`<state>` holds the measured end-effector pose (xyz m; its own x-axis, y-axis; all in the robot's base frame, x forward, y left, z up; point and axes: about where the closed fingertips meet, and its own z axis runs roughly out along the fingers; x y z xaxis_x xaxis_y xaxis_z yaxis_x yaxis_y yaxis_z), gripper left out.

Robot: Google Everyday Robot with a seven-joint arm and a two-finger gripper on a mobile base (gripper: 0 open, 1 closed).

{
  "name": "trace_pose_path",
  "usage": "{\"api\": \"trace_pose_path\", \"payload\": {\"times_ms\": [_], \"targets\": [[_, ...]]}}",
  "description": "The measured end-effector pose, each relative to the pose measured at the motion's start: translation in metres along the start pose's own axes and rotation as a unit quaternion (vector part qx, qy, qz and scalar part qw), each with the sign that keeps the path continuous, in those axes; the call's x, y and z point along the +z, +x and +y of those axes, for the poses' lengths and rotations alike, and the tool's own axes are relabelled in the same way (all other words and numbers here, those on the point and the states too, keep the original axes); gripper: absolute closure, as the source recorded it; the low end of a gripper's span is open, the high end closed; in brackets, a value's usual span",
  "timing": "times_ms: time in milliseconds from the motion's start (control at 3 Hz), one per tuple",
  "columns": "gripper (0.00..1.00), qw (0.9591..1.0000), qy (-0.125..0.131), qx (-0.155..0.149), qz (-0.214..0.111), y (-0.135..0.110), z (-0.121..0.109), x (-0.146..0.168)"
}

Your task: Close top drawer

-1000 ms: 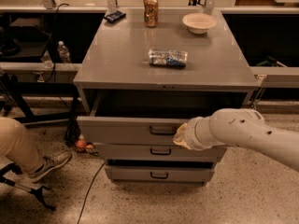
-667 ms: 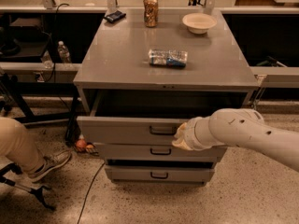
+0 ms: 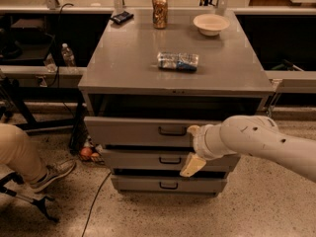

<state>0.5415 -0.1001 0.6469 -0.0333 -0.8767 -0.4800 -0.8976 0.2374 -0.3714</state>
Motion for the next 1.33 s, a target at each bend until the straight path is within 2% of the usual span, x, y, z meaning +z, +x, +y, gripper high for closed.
{"api": "trace_pose_path", "payload": {"times_ms": [333, 667, 1000, 1333], "targets": [[0.32, 1.0, 0.0, 0.0, 0.0, 0.0, 0.0, 0.0], [0.63, 1.0, 0.004, 0.001, 0.005, 0.004, -0.003, 0.002], [0.86, 0.9999, 0.012, 0.002, 0.01, 0.008, -0.011, 0.005], [1.0, 0.9993, 0.03, 0.005, 0.024, 0.018, -0.026, 0.005]]}}
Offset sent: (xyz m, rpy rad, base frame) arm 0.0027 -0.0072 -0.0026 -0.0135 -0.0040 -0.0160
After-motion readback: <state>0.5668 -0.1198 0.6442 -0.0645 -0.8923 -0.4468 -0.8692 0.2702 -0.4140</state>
